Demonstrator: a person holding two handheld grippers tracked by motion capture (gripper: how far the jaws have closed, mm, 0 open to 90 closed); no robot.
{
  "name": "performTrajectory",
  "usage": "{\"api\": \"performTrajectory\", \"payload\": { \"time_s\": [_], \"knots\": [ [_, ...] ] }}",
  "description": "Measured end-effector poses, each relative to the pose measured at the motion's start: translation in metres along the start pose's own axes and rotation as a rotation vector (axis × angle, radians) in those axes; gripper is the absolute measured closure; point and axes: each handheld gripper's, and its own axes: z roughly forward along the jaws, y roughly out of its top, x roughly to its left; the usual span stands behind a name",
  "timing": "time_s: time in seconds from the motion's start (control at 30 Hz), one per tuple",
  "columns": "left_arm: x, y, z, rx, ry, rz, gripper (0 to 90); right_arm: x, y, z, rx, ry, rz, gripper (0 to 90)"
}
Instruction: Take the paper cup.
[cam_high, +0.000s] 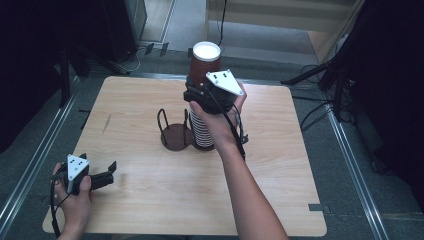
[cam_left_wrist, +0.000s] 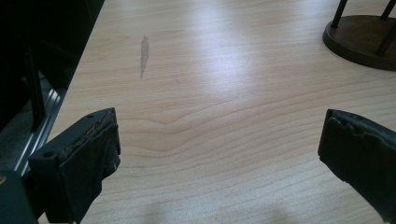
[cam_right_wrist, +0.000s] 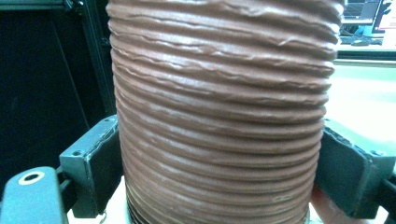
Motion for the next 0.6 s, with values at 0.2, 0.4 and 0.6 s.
{"api": "performTrajectory", "payload": {
  "time_s": [0.2,0.4,0.6],
  "knots": [
    [0.002,0.000,0.000,-0.004,-0.010,-0.016,0.0,-0.002,0.009,-0.002,-0.006,0.005,0.009,11.7],
    [0.002,0.000,0.000,0.002,-0.014,-0.010,0.0,-0.004,0.017,-0.004,-0.019,0.016,0.020,11.9],
    [0.002,0.000,0.000,0.002,-0.016,-0.013,0.0,-0.004,0.028,-0.005,-0.041,0.021,0.015,11.8]
  ]
}}
